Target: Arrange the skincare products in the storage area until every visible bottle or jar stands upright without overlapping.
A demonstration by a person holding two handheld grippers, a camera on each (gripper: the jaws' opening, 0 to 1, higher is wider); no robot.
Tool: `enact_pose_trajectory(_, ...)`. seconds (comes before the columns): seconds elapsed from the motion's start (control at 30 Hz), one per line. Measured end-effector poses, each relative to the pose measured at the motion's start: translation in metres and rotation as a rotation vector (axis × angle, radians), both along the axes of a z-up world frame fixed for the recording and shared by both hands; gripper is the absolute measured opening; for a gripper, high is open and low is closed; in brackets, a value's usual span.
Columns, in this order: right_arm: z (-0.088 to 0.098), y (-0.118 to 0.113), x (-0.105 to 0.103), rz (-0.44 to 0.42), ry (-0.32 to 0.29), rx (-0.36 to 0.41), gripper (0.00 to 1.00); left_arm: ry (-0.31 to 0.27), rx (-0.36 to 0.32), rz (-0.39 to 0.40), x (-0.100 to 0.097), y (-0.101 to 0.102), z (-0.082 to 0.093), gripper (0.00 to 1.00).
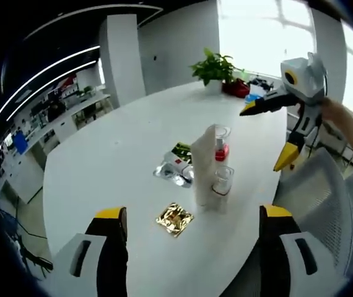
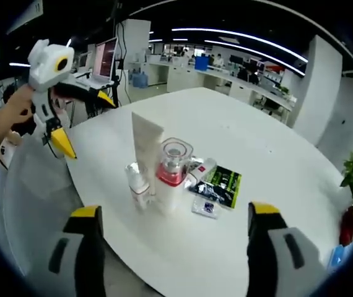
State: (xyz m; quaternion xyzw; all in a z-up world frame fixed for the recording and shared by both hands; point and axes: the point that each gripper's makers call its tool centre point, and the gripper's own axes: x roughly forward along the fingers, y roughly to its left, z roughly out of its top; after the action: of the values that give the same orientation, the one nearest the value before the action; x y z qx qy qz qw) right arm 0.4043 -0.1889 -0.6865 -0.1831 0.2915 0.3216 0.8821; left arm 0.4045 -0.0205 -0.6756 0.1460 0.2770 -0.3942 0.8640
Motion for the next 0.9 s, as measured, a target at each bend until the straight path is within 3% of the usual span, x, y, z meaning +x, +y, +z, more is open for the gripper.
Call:
enact_pose_trajectory(0.57,0.000,-0.013,0.002,-0.008,0.010,-0.032,1.00,0.023,0.010,0.001,0.003,0.010,-0.007,0.97)
enact_pose_trajectory(0.9,0.002,-0.017,0.008,0.008,0.015,-0.053,1.00,0.042,0.026,-0.007,0.003,0.016,-0.012,0.97)
